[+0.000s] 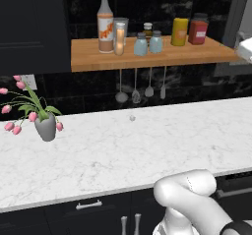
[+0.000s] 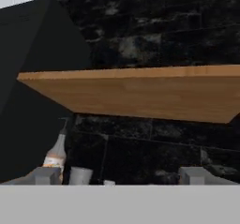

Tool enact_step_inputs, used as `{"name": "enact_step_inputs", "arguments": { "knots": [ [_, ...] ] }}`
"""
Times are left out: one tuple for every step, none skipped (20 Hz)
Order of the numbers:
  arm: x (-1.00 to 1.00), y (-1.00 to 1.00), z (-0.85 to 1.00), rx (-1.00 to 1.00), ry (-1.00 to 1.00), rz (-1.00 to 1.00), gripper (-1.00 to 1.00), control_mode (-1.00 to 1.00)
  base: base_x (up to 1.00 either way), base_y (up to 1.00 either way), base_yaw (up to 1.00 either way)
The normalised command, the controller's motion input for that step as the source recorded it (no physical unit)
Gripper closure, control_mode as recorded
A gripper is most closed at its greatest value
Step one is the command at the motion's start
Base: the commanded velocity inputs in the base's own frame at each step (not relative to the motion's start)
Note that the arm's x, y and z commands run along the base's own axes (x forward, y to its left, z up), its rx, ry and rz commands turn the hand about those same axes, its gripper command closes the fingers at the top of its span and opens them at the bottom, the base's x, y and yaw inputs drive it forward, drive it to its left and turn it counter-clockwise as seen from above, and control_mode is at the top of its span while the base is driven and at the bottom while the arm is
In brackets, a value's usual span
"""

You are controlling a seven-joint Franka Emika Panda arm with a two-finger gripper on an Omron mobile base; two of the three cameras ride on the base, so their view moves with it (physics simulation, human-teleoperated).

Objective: Put the shaker and condiment bottle from the counter next to their counterparts in the cabinet.

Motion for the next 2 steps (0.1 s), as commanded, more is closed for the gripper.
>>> {"name": "enact_step_inputs", "arguments": {
  "knots": [
    [-1.0,-0.59,0.59,-0.05,0.0,-0.05,-1.0,-1.0,0.0,0.0,0.0],
    [-1.0,-0.62,0.59,-0.05,0.0,-0.05,-1.0,-1.0,0.0,0.0,0.0]
  ]
}}
